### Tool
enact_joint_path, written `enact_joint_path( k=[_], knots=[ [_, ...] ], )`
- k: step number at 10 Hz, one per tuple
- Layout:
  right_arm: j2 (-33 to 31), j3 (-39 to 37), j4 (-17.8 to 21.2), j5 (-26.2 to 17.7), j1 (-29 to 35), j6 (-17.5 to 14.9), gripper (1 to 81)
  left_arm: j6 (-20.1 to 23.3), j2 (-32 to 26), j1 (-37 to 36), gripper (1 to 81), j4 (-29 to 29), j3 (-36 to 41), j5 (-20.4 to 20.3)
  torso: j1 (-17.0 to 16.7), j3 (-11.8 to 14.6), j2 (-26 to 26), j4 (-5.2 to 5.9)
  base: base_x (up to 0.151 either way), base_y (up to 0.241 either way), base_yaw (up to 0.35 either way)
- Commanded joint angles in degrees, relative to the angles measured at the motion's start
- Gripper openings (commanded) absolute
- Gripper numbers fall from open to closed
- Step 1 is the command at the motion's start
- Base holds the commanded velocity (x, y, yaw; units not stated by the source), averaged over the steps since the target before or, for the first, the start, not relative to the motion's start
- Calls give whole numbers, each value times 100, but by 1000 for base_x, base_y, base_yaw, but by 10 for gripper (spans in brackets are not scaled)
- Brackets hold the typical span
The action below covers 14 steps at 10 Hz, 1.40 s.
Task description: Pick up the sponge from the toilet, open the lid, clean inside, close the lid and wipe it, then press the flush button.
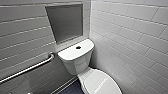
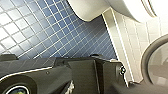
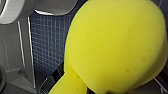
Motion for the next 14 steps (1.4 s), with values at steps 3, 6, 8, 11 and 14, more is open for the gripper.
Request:
enact_joint_path(
  k=[3, 6, 8, 11, 14],
  knots=[
    [-15, -26, -455, -108, -131, -13, 10, -658, -508, -1050, 811, -50, 580, 300, 0, -403, -2, 0, 0, 0, 0],
    [73, -25, -490, -108, -131, -13, 10, -816, -499, -1357, 811, -50, 589, 301, 371, -415, -573, 0, 0, 0, 0],
    [100, -25, -499, -108, -131, -13, 10, -939, -464, -1568, 811, -50, 659, 309, 37, -435, -59, 0, 0, 0, 0],
    [231, -78, -516, -116, -131, -13, 10, -1045, -280, -1630, 811, -42, 773, 266, 203, -435, -321, 0, 0, 0, 0],
    [293, -96, -578, -116, -157, -13, 10, -1316, 98, -2007, 811, -50, 598, 300, 214, -437, -335, 0, 0, 0, 0]
  ],
)
